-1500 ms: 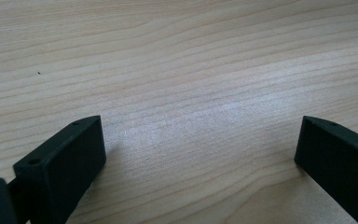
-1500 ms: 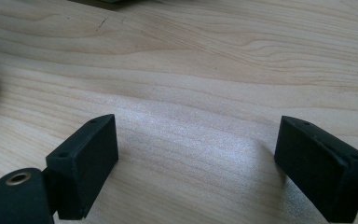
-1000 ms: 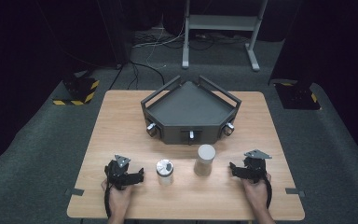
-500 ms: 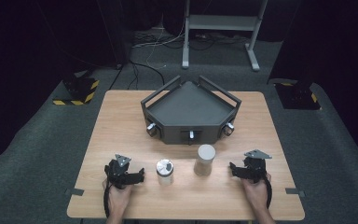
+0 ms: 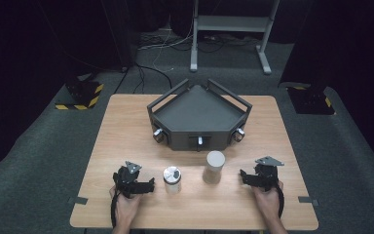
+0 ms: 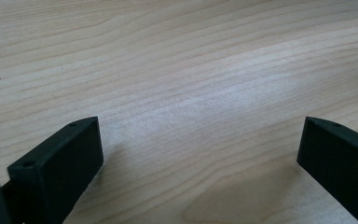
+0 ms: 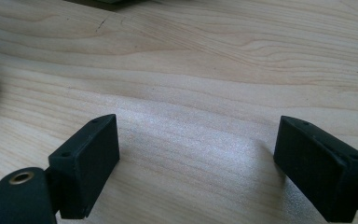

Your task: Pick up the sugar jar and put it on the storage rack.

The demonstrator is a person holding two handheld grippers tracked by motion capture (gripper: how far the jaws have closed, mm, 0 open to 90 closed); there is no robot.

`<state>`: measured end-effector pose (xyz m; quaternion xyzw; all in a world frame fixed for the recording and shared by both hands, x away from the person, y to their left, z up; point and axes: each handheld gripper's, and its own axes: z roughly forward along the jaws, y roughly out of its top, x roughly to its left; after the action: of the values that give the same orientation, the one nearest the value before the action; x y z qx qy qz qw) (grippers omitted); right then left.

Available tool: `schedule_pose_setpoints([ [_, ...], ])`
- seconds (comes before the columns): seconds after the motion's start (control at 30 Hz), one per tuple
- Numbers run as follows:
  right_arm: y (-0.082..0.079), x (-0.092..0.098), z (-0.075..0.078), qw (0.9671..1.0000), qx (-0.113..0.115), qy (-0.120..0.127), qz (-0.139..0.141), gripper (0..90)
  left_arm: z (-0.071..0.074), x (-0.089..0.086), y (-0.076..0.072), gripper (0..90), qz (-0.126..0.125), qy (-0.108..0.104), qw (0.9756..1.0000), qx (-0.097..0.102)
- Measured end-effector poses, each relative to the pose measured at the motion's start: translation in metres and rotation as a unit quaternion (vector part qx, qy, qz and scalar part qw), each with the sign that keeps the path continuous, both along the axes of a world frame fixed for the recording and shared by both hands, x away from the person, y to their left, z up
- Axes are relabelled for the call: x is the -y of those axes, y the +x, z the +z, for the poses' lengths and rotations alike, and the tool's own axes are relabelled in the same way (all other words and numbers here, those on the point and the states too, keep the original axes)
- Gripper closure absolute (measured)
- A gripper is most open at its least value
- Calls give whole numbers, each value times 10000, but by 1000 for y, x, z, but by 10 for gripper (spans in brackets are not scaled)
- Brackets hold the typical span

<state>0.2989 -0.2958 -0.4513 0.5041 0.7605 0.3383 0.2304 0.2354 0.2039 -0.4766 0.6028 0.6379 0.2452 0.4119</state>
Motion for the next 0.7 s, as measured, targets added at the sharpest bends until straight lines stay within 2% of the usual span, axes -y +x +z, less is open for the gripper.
schedule_pose_setpoints([
  [0.17,0,0,0,10000,0,0,0,138,-1,0,-7,2,-102,-46,9999,2],
  [0.27,0,0,0,10000,1,-1,-1,137,1,-2,-14,2,-265,-159,9995,3],
  [0.3,0,0,0,10000,1,-1,-1,137,1,-2,-14,2,-265,-159,9995,3],
  [0.33,0,0,0,10000,2,-2,-1,138,3,-3,-15,2,-367,-106,9993,-32],
  [0.43,0,0,0,10000,2,-4,-3,138,5,-4,-21,2,-454,-177,9988,36],
  [0.5,0,0,0,10000,2,-3,-4,138,9,-7,-24,2,-575,-168,9982,18],
  [0.53,0,0,0,10000,3,-3,-2,138,9,-7,-28,2,-607,-245,9978,59],
  [0.67,0,0,0,10000,3,-3,-2,137,12,-7,-35,2,-799,-312,9963,81],
  [0.7,0,0,0,10000,2,-3,-3,137,14,-8,-35,2,-871,-297,9958,36],
])
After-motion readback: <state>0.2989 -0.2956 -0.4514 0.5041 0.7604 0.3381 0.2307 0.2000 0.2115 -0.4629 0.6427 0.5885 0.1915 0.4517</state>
